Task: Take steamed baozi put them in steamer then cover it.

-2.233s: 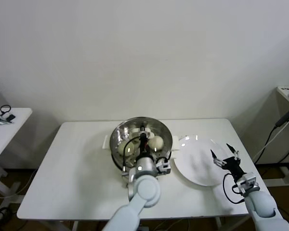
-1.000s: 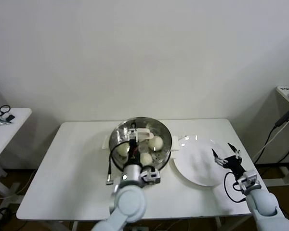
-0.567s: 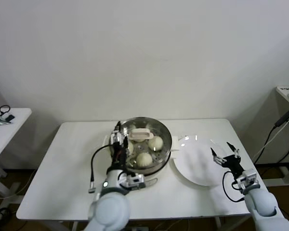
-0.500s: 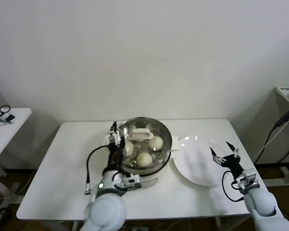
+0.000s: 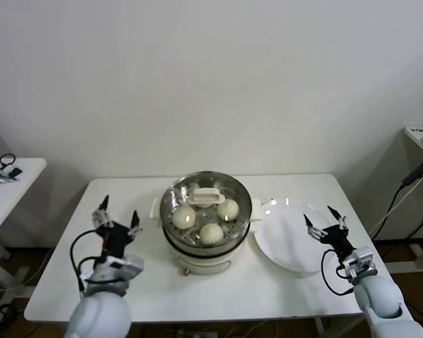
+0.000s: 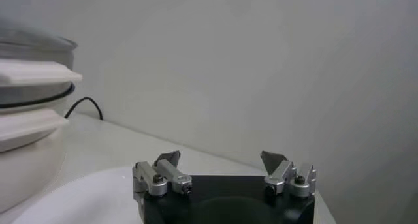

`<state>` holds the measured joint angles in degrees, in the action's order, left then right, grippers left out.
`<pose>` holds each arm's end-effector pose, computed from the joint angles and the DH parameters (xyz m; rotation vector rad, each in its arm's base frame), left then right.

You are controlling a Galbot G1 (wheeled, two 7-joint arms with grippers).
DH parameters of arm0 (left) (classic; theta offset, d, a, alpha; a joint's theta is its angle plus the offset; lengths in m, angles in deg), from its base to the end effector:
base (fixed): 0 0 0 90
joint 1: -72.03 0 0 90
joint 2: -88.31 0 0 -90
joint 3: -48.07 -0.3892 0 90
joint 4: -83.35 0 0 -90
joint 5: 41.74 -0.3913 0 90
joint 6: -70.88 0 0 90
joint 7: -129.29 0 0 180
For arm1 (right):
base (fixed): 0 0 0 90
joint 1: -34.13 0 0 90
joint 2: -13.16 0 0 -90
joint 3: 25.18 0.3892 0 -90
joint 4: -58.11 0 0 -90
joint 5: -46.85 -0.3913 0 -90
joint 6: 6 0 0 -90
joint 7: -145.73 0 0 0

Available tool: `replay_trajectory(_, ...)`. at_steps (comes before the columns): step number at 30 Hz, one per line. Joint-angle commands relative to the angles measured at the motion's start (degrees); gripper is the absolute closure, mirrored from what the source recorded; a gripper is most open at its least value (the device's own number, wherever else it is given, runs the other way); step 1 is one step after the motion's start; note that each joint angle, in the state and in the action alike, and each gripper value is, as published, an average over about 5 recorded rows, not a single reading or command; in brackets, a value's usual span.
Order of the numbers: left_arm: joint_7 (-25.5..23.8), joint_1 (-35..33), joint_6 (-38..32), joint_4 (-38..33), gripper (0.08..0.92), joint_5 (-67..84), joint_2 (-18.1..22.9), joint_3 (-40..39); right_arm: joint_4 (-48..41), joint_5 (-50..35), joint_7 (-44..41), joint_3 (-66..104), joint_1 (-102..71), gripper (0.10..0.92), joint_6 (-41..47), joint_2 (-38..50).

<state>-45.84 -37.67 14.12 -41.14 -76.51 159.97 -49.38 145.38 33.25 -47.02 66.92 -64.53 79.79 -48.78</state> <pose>0.2430 0.0130 -0.2700 0.2003 -2.6757 -1.2226 0.3330 -0.2045 -0.4079 0.2972 -2.9685 0.3634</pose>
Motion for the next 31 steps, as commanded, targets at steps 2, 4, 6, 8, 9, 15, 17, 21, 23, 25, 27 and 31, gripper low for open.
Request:
replay_trajectory(2,2.9,-12.0,-34.6,7.4,0.177,39.0,5.6,20.9,2.0,-0.2,-0.2,0.6,-1.4,0.203,0.6,-1.0)
replay_trajectory(4,2.3,-12.5,-35.7,9.6,0.177,40.3,6.2,21.3,2.6,-0.2,-0.4,0.9,-2.0,0.203,1.1,-1.4)
replay_trajectory(6,1.8,-12.7,-36.4,11.6,0.177,41.0,6.7,21.4,3.3,-0.2,-0.6,1.3,-2.7,0.203,1.7,-1.6)
replay_trajectory(8,1.4,-12.6,-36.8,13.3,0.177,41.4,7.0,21.3,3.9,-0.2,-0.8,1.6,-3.3,0.203,1.9,-1.8)
replay_trajectory(9,1.3,-12.4,-36.9,13.9,0.177,41.4,7.0,21.2,4.1,-0.3,-0.9,1.9,-3.6,0.203,1.9,-1.9)
replay_trajectory(15,0.9,-11.9,-37.5,14.9,0.177,41.3,7.1,20.4,5.1,-2.0,-1.0,2.9,-4.5,0.203,1.5,-2.5)
replay_trajectory(17,1.0,-11.9,-37.8,14.6,0.177,41.5,7.3,20.4,5.5,-2.1,-1.0,3.1,-4.7,0.203,1.5,-2.9)
replay_trajectory(21,0.8,-11.7,-38.0,14.0,0.177,42.1,7.6,20.8,6.1,-2.0,-1.0,3.2,-5.0,0.203,1.5,-3.8)
replay_trajectory(23,0.1,-11.8,-37.9,13.7,0.177,42.7,7.5,21.0,6.3,-2.1,-1.0,3.4,-5.0,0.203,1.5,-4.0)
replay_trajectory(25,-0.7,-12.0,-37.7,13.6,0.177,43.1,7.4,21.1,6.2,-2.1,-1.0,3.4,-5.0,0.203,1.4,-4.1)
replay_trajectory(27,-1.3,-12.2,-37.7,13.6,0.177,43.2,7.3,21.1,6.1,-2.1,-1.1,3.5,-5.0,0.203,1.4,-4.0)
replay_trajectory(31,-1.8,-12.6,-37.7,13.5,0.177,43.0,7.4,21.0,6.2,-2.2,-1.1,3.7,-5.0,0.203,1.3,-4.2)
